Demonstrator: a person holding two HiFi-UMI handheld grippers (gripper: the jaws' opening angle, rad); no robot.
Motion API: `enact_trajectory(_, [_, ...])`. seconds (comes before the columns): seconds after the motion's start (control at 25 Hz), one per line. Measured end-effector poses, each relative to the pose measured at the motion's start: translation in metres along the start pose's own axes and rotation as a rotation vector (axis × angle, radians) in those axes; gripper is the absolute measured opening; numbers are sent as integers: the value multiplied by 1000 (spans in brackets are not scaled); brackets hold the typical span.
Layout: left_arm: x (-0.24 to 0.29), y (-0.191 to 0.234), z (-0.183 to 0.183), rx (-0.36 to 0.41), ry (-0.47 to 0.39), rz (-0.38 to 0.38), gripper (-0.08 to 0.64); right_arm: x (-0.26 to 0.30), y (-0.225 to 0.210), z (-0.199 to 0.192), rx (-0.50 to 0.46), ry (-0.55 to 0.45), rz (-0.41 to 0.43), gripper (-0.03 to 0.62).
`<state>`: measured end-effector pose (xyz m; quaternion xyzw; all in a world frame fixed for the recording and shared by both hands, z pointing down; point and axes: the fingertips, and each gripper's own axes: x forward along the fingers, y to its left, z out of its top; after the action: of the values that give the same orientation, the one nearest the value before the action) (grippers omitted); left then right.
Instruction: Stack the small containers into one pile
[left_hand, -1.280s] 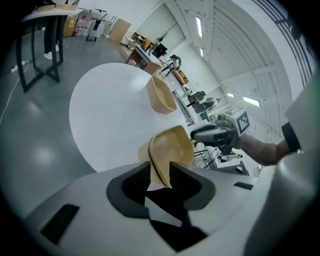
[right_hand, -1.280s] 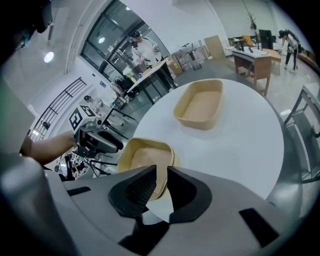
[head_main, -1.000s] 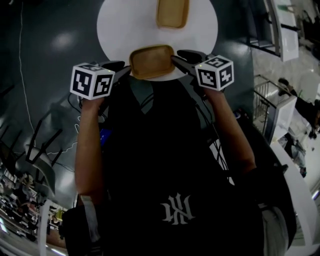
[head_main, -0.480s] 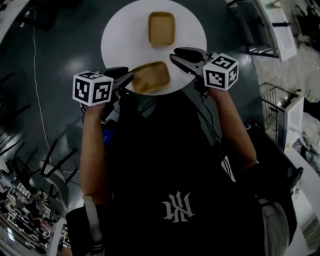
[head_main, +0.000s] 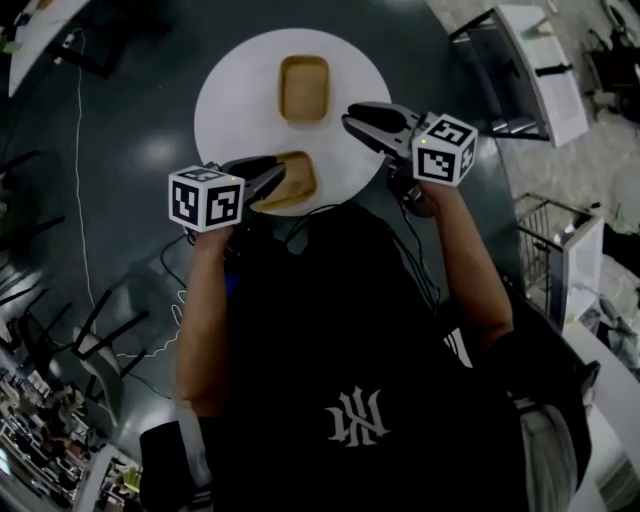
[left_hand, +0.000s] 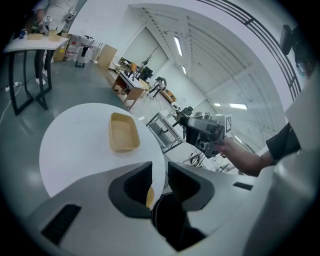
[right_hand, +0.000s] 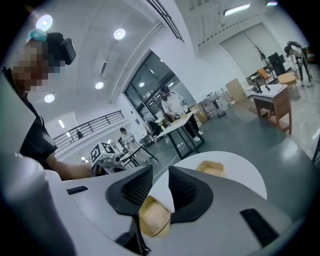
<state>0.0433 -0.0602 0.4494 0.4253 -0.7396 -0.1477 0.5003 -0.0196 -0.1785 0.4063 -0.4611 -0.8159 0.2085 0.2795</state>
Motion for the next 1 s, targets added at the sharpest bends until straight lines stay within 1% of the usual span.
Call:
enact_trajectory(0.08, [12,-12,0,-31,-34,-4,101,-8,-7,2,-8,23,-1,120])
enact_trajectory(0.16, [21,-21,-2,-59,-60,-8,101,-15,-9,5,-34,52,1,120])
enact_trajectory(0.32, [26,-33,-6,-87,-76,-29,101,-16,0,13,-88,77,11,120])
enact_trajectory(0.52, [22,-43,0,-66,-123,-30,96,-16,12,25,-115,72,21,120])
enact_trajectory(0.6, [17,-45,4,-61,-153,-34,90,-15,18,31,-136,63,9,120])
enact_trajectory(0.72, [7,-53,5,-72,-190,-77,89,-15,26,41,-174,46,-29,120])
enact_trajectory(0.88, [-17,-60,-5,-64,-222,-99,89,-4,52,36,-195,55,-23,120])
enact_trajectory(1.0, [-32,-62,-3,-66,-280,-120,89,1,67,33,-198,46,-33,120])
